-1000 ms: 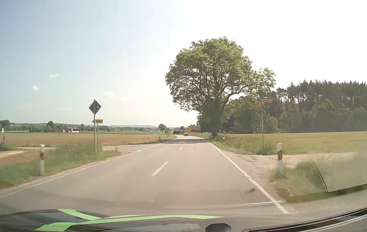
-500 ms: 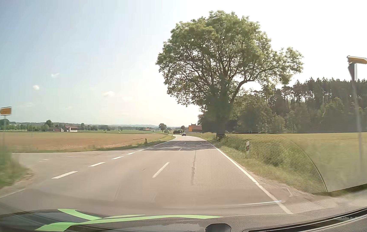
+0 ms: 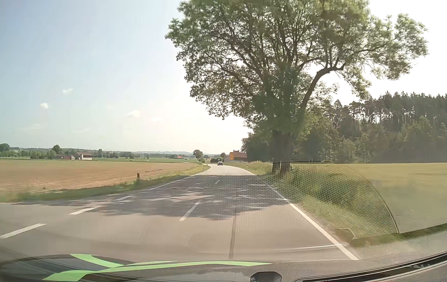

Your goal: Follow the waypoints while adhering to traffic rules and regulations

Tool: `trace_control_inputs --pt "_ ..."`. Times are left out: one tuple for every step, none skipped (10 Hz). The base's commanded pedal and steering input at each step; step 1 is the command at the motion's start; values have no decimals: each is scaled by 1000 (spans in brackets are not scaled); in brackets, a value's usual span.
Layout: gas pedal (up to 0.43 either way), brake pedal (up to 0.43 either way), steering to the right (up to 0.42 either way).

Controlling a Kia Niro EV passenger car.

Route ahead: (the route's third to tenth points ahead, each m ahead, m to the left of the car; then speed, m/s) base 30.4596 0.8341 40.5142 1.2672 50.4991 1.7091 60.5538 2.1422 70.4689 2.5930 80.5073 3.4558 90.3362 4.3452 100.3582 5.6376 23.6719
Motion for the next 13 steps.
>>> trace_control_inputs --pt "118 0 -4" --pt "118 0 -6" --pt "118 0 -7" --pt "118 0 -8" --pt "118 0 -8" --pt "118 0 -7" --pt "118 0 -8" --pt "118 0 -8" --pt "118 0 -8" --pt "118 0 -8" --pt "110 0 -8" --pt "79 0 -8" --pt "79 0 -8"
